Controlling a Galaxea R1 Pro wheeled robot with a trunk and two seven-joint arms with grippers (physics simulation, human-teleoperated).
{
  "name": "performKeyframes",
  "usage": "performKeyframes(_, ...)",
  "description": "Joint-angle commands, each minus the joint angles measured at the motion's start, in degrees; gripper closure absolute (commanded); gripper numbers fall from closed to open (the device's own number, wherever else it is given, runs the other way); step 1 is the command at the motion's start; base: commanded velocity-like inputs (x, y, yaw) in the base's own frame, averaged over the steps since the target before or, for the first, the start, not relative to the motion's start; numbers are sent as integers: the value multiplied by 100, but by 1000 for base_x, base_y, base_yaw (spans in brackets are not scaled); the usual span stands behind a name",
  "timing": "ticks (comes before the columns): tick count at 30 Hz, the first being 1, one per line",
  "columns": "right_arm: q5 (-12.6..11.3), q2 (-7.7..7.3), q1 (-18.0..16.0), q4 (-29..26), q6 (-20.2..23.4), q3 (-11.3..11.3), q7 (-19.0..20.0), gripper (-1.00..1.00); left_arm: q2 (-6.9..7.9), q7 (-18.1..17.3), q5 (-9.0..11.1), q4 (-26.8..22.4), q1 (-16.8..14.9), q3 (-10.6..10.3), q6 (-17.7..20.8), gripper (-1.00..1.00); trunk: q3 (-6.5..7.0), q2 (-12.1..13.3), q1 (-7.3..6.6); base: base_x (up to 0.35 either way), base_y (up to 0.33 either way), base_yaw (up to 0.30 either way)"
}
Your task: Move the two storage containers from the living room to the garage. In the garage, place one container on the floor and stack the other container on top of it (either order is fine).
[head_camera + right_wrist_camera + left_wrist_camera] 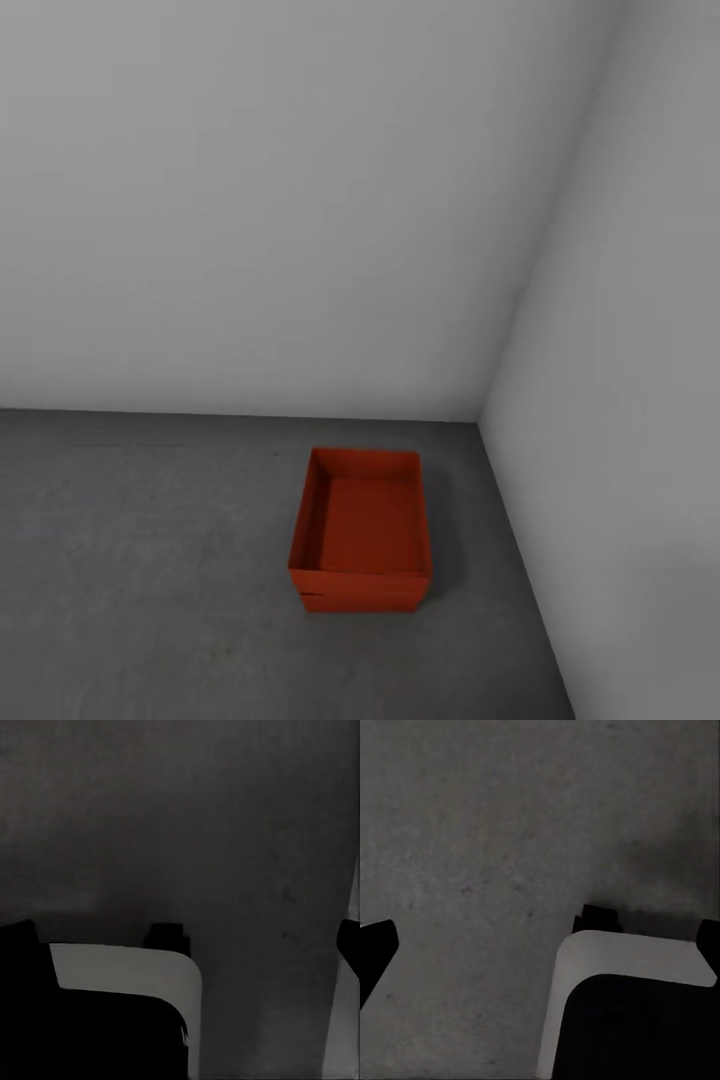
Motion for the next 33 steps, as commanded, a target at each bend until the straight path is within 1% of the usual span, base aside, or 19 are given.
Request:
performKeyframes(1,-4,0,-10,26,-43,1,15,-100,4,-57,-30,27,-7,30,-44,-100,14,38,-26,-338,0,0)
performKeyframes(5,6,4,-7,25,-43,1,-3,-100,28,-693,-35,27,3,30,-41,-100,86,198,-114,-338,0,0)
performKeyframes(6,7,4,-6,25,-42,2,-5,-100,39,-791,-34,27,4,30,-45,-100,104,238,-136,-338,0,0)
performKeyframes(8,7,4,-8,25,-42,4,-6,-100,62,-875,-21,27,5,30,-49,-100,140,319,-180,-338,0,0)
performKeyframes(9,4,4,-9,25,-42,4,-7,-100,71,-893,-9,27,5,30,-50,-100,158,359,-202,-338,0,0)
performKeyframes(13,-29,8,-5,27,-17,1,-5,-100,101,-951,158,27,6,30,-52,-100,229,519,-290,-338,0,0)
performKeyframes(17,-46,19,-3,103,3,-3,-1,-100,116,-978,228,27,6,30,-53,-100,301,679,-378,-338,0,0)
performKeyframes(27,-52,22,-2,148,10,-4,1,-100,123,-1032,258,27,6,28,-44,-100,481,1081,-597,-338,0,0)
performKeyframes(33,-52,23,-2,148,10,-4,1,-100,108,-978,247,27,6,23,-37,-100,481,1081,-597,-120,0,0)
